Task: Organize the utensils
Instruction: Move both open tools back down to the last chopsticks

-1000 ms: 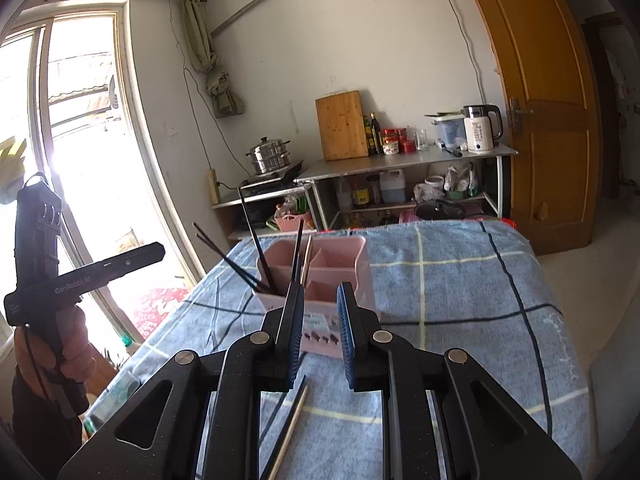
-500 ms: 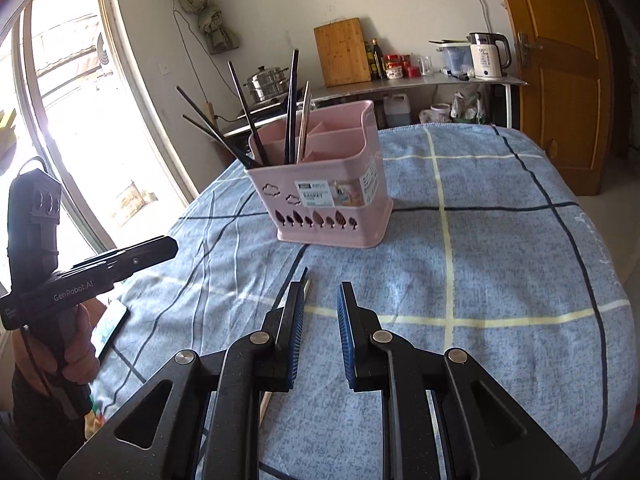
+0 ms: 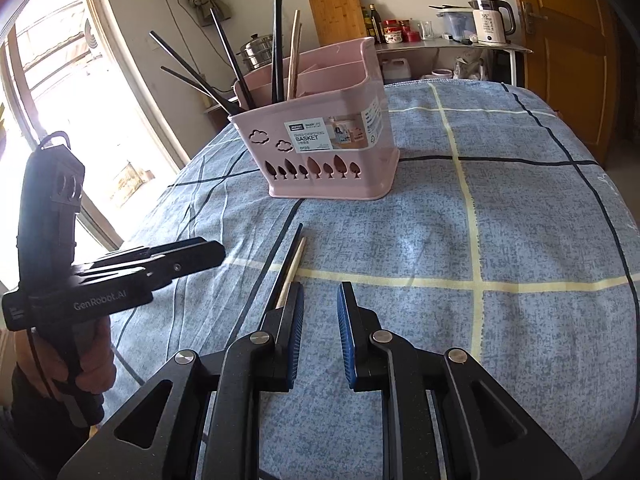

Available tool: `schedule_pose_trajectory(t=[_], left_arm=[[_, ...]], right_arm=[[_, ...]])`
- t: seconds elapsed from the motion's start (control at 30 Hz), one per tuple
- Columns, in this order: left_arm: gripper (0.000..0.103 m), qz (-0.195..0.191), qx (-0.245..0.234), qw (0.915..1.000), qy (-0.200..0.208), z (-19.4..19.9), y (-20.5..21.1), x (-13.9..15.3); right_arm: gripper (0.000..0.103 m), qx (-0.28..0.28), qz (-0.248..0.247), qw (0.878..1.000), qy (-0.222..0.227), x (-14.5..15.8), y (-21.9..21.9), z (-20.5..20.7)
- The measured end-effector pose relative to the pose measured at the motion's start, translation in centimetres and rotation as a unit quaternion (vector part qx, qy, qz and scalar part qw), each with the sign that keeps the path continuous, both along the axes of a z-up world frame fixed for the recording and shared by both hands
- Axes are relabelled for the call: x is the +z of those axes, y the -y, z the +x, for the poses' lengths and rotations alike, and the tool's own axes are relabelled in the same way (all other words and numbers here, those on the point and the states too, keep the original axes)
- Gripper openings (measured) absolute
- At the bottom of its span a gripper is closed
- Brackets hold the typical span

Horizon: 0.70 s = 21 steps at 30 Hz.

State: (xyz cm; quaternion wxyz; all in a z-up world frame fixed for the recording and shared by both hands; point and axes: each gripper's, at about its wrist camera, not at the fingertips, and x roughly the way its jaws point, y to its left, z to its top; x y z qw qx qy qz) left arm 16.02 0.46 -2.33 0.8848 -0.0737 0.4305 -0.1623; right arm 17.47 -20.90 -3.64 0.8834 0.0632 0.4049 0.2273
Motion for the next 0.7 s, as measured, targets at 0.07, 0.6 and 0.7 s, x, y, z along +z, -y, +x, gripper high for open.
schedule_pose_trajectory(t=[0.07, 0.6, 0.7], left_arm=[[0.041, 0.001, -0.005, 0.9999, -0.009, 0.3, 0.8, -0.6], [0.041, 0.074, -0.002, 0.9972, -0.012, 0.4, 3.8, -2.4], [0.038, 0.089, -0.002, 0.9961, -0.004, 0.1, 3.4, -2.5]], right_arm=[[0.017, -0.005, 0.001, 1.0, -0.001, 0.0, 0.5, 0.1], [0.017, -0.013, 0.012, 1.0, -0.004, -0.3, 1.8, 0.4], [0.017, -0.011, 0.013, 1.0, -0.005, -0.4, 1.7, 0.4]])
